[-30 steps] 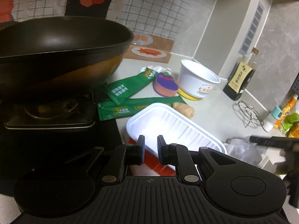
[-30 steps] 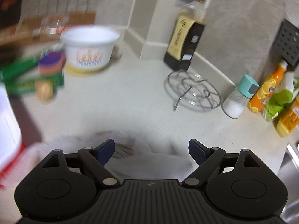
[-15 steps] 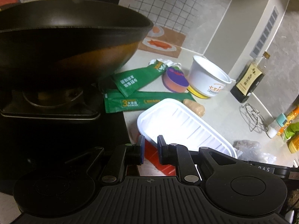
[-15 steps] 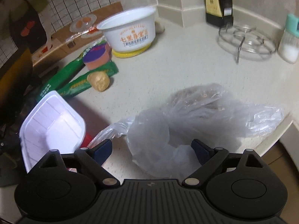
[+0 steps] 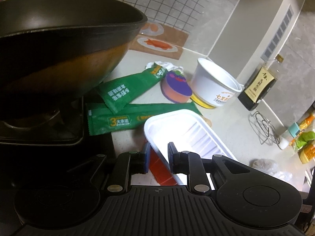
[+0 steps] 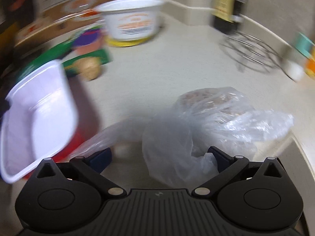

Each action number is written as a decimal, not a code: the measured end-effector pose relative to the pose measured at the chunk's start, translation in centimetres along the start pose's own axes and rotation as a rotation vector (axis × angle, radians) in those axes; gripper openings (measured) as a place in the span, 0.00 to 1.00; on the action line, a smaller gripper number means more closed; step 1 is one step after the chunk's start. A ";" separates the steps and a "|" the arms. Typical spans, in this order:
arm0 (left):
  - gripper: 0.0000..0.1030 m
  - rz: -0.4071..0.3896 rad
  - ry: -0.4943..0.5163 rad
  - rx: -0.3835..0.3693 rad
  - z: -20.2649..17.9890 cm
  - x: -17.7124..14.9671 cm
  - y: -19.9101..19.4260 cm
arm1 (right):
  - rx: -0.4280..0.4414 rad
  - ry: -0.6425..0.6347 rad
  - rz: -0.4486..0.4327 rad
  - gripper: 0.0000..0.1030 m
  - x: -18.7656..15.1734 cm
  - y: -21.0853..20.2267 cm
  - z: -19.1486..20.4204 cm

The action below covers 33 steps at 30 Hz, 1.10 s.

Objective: Collect trash
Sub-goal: 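Grasp the clear plastic bag with the right gripper while the left gripper holds the tray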

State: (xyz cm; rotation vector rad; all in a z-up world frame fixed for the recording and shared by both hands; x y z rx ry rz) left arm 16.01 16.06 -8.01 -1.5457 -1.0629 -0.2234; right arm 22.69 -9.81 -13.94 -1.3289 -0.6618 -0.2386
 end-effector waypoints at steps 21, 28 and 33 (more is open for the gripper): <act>0.23 0.007 0.130 0.057 -2.0 -2.2 -1.9 | 0.059 -0.173 -0.211 0.92 0.1 -8.1 -0.5; 0.26 -0.021 0.204 0.142 -0.7 -2.2 -2.9 | 0.024 -0.104 -0.303 0.92 1.7 -9.7 -2.8; 0.25 0.006 0.121 0.142 0.5 -2.0 -2.6 | 0.016 -0.059 -0.290 0.92 1.7 -8.4 -3.2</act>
Point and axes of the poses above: each gripper's, at about its wrist camera, not at the fingertips, and y roughly the way its jaws point, z to its left, x to its top, the point moved 8 cm from there along y, roughly the way its jaws point, and after that the axes turned 9 degrees about x, right-handed, at the moved point
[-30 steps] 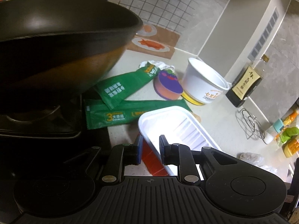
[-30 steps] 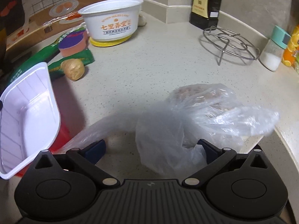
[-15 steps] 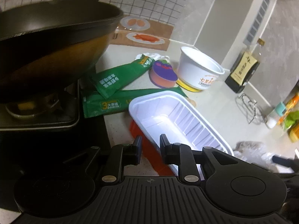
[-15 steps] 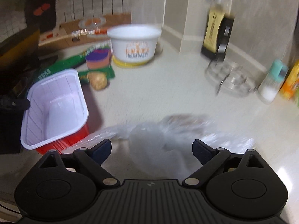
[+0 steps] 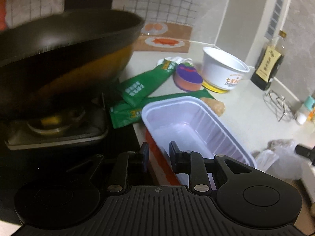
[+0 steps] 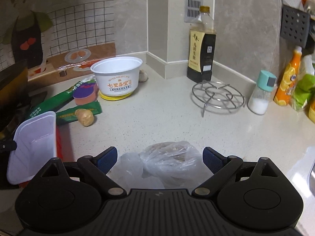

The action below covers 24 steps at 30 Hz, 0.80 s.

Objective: Collect trash
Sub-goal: 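Grasp the clear plastic bag with the right gripper while the left gripper holds the tray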

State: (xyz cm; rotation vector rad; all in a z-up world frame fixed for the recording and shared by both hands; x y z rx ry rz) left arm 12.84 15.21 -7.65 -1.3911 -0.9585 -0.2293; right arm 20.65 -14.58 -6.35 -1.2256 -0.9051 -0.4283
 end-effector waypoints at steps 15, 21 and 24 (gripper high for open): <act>0.24 0.024 0.261 -0.161 -6.7 -2.7 1.1 | -0.016 -0.044 0.002 0.92 -1.9 -0.7 0.3; 0.24 0.025 0.257 -0.090 -5.1 -3.0 0.6 | -0.039 -0.025 -0.020 0.92 -1.4 -1.0 -0.7; 0.24 0.038 0.201 -0.078 -3.9 -2.4 0.9 | -0.046 0.000 -0.028 0.92 -0.8 -0.5 -1.2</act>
Point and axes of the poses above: each gripper's, at about its wrist camera, not at the fingertips, and y roughly the way its jaws point, z to its left, x to its top, the point moved 8 cm from there along y, roughly the way its jaws point, and after that the axes turned 9 degrees about x, right-handed, at the moved point
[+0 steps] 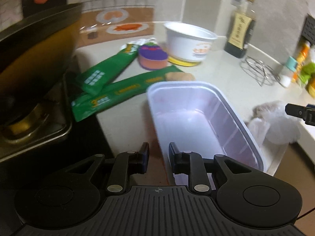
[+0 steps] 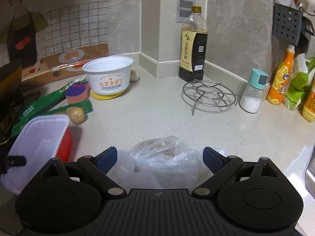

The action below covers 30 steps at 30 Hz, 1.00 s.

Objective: Collect trash

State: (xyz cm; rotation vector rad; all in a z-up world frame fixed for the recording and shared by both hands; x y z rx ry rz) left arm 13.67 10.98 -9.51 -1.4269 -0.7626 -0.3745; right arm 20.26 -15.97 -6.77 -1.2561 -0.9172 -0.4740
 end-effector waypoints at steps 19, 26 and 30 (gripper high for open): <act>0.18 0.104 -0.084 -0.121 -0.2 -1.0 2.0 | 0.065 0.146 0.194 0.58 -1.1 8.1 1.9; 0.14 0.107 -0.171 -0.220 1.8 -0.6 1.7 | 0.074 0.197 0.202 0.29 -0.6 7.6 4.6; 0.13 0.061 -0.156 -0.253 2.7 0.2 1.1 | 0.078 0.244 0.201 0.16 -0.3 6.3 5.9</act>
Point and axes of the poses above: each gripper's, at about its wrist camera, not at the fingertips, and y roughly the way its jaws point, z to its left, x to its top, the point moved 8 cm from there along y, roughly the way its jaws point, and after that the axes turned 9 degrees about x, right-handed, at the moved point
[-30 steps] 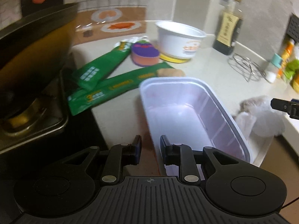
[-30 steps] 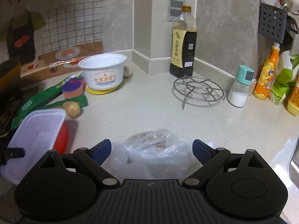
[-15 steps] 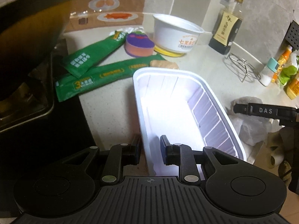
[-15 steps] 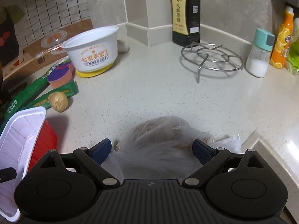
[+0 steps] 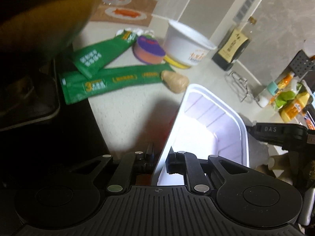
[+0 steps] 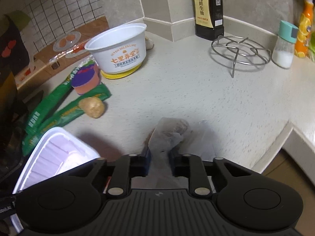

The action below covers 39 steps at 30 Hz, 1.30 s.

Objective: Collect trash

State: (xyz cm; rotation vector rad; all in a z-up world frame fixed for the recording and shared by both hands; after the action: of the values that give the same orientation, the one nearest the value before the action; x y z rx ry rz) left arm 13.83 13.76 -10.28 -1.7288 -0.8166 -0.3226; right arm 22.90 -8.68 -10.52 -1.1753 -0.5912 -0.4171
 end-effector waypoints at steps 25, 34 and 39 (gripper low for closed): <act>0.12 -0.059 0.172 -0.032 -12.7 -4.7 -5.4 | 0.011 0.049 -0.201 0.12 -10.2 -17.5 -5.6; 0.12 0.160 0.294 -0.053 -20.7 -14.2 -1.3 | -0.080 0.187 -0.220 0.10 -18.8 -24.1 -15.8; 0.12 0.373 0.286 0.022 -19.7 -21.9 4.8 | -0.130 0.287 -0.171 0.10 -24.2 -24.5 -20.8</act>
State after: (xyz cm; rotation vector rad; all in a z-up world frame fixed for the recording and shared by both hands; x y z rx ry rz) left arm 5.01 -12.88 -20.46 -1.7233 -0.2819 -0.2959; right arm -6.07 -36.49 -13.29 -1.1658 -0.4197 -0.7658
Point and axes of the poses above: each gripper's, at about its wrist camera, not at the fingertips, and y roughly the way its jaws point, z to its left, x to its top, the point moved 8 cm from there along y, roughly the way its jaws point, and after that the axes turned 9 degrees about x, right-handed, at the moved point
